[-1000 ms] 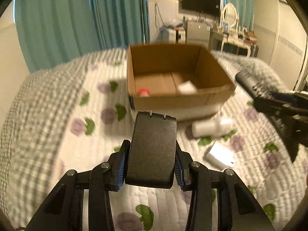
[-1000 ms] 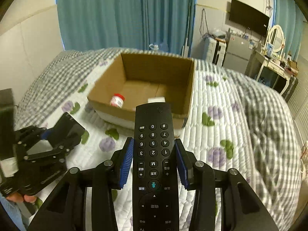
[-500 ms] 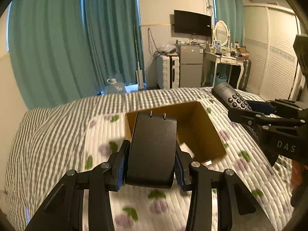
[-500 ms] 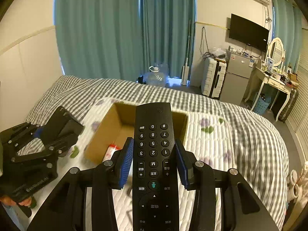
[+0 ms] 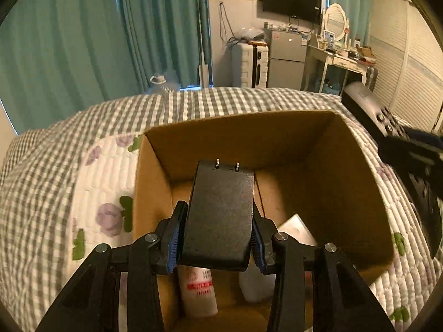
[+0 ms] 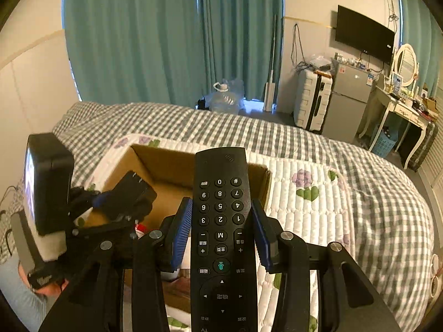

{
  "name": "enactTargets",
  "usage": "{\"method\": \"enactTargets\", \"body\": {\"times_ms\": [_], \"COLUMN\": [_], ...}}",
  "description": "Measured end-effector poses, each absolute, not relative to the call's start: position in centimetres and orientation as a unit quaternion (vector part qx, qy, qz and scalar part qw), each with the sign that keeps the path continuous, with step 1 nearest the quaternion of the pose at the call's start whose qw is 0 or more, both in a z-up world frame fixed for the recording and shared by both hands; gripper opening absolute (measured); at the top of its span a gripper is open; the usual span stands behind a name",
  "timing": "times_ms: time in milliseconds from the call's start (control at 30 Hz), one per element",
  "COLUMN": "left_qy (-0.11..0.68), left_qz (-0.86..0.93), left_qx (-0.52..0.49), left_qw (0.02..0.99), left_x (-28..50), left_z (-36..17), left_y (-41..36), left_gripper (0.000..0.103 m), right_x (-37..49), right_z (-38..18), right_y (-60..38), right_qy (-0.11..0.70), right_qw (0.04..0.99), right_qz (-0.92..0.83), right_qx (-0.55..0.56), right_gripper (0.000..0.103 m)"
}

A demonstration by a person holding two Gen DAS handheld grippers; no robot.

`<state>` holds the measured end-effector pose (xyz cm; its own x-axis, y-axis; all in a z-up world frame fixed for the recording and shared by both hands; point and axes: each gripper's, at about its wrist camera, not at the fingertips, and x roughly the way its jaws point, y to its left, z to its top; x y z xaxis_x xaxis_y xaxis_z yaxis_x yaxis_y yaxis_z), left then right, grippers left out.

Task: Organize rigid objects
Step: 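Lower the power bank into the box with the left tool while the right lowers the remote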

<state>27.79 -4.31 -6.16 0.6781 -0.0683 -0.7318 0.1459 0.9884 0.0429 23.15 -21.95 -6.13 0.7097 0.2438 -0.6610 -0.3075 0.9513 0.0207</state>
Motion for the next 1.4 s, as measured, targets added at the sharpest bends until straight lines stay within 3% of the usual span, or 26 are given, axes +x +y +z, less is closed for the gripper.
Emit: {"method": "enactTargets", "body": {"times_ms": [133, 267, 600, 1067, 1100, 1167, 1333, 1400], "left_qy": [0.404, 0.368, 0.365, 0.358, 0.357, 0.357, 0.346, 0.336], "left_qz": [-0.064, -0.068, -0.041, -0.03, -0.032, -0.038, -0.045, -0.052], "left_qx": [0.044, 0.082, 0.063, 0.061, 0.058, 0.054, 0.046, 0.041], "left_qw": [0.912, 0.924, 0.928, 0.931, 0.932, 0.932, 0.936, 0.94], "left_x": [28.4, 27.2, 25.2, 25.5, 25.4, 25.1, 23.3, 21.7], "left_z": [-6.9, -5.3, -2.0, -2.4, -2.4, -2.4, -0.6, 0.9], "left_y": [-4.6, -5.5, -2.8, 0.2, 0.2, 0.3, 0.3, 0.4], "left_gripper": [0.044, 0.056, 0.056, 0.056, 0.056, 0.056, 0.056, 0.066], "right_x": [24.2, 24.4, 24.2, 27.6, 27.5, 27.3, 25.1, 23.3], "right_z": [-7.7, -8.4, -6.1, -12.0, -11.9, -11.4, -8.4, -6.6], "right_y": [-22.4, -22.7, -21.6, -19.0, -19.0, -19.1, -19.9, -20.5], "right_qy": [0.359, 0.362, 0.346, 0.379, 0.374, 0.367, 0.349, 0.344], "right_qw": [0.919, 0.918, 0.92, 0.909, 0.911, 0.915, 0.925, 0.928], "right_qz": [0.155, 0.162, 0.179, 0.162, 0.161, 0.158, 0.142, 0.14], "right_qx": [-0.038, -0.03, -0.026, -0.06, -0.06, -0.059, -0.046, -0.041], "right_gripper": [0.041, 0.041, 0.041, 0.042, 0.043, 0.055, 0.057, 0.059]}}
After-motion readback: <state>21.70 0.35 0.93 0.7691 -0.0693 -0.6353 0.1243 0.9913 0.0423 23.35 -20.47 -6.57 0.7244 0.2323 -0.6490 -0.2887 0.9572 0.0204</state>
